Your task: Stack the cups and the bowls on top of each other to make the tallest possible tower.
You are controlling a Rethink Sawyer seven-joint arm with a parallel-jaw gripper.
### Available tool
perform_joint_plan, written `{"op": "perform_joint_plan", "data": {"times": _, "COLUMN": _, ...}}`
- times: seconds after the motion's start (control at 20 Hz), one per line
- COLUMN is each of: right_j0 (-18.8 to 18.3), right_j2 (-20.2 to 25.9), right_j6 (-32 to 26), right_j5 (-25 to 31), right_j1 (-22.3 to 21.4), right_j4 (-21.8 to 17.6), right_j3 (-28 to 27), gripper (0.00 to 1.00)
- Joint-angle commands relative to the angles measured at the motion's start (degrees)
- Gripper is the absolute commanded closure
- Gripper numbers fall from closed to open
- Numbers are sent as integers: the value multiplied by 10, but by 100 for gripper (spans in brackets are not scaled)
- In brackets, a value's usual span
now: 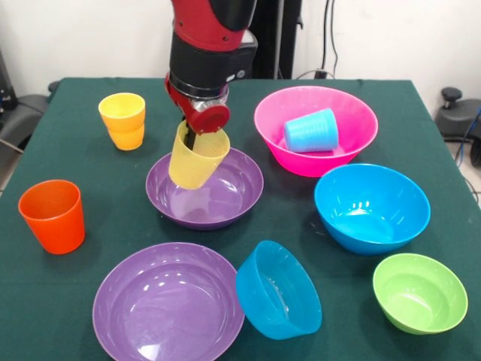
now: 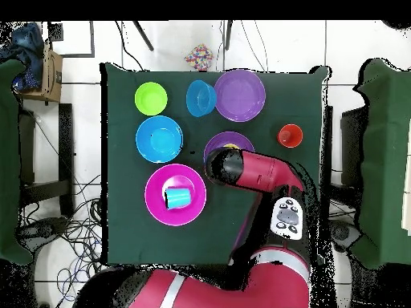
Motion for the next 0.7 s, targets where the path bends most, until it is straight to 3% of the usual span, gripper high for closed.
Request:
{"op": "perform_joint_plan", "data": {"times": 0.05, "right_j0": -29, "right_j2": 86, "right_j6": 4, "right_j5": -72, "right_j1": 38, "right_j4": -7, "right_j3": 27, "gripper": 100}}
{"op": "perform_joint_plan", "data": {"times": 0.5, "right_j0": -47, "right_j2": 102, "right_j6": -1, "right_j5": -71, "right_j1": 35, "right_j4": -8, "right_j3": 36, "gripper": 100}}
{"op": "perform_joint_plan", "data": {"times": 0.7, "right_j0": -77, "right_j2": 139, "right_j6": -1, "right_j5": -80, "right_j1": 29, "right_j4": 8, "right_j3": 56, "gripper": 100}}
